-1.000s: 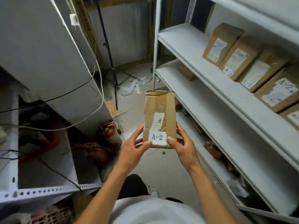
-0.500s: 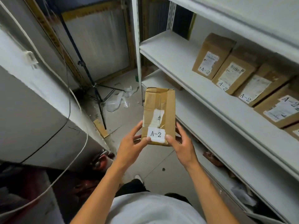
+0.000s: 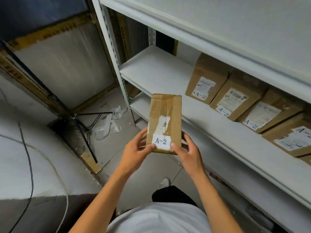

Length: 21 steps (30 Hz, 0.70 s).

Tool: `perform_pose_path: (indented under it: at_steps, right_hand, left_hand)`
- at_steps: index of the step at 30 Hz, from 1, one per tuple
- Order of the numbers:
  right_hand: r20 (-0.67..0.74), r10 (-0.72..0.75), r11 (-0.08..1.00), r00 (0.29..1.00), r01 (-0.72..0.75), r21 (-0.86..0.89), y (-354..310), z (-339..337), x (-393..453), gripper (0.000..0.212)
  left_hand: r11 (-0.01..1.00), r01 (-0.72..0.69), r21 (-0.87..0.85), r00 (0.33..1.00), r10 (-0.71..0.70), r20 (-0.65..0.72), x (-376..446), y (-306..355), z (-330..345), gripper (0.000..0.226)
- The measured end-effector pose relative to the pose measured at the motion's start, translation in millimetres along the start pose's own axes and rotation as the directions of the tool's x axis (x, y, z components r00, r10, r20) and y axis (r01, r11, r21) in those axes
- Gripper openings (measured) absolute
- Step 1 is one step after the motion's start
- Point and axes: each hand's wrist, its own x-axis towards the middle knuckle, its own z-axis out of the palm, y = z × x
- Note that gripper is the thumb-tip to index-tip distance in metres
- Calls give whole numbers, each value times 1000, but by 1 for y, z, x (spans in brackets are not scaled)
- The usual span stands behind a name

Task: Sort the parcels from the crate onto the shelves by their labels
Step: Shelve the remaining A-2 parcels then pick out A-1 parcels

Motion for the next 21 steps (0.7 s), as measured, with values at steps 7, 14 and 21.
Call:
perform_pose_path:
  at_steps: [7, 14, 21]
  right_hand:
    - [-70, -56, 984, 996, 43, -172, -24, -16, 102, 54]
    - [-196, -77, 950, 978, 12, -311, -39, -13, 193, 58]
    - [-329, -51, 950, 943, -56, -309, -34, 6, 262, 41]
  left_hand:
    - [988, -35, 150, 999, 31, 28, 105, 29, 5, 68]
    - [896, -179, 407, 983, 183, 30, 216, 47, -5, 47]
    - [793, -304, 529, 952, 274, 137, 319, 48, -12, 51]
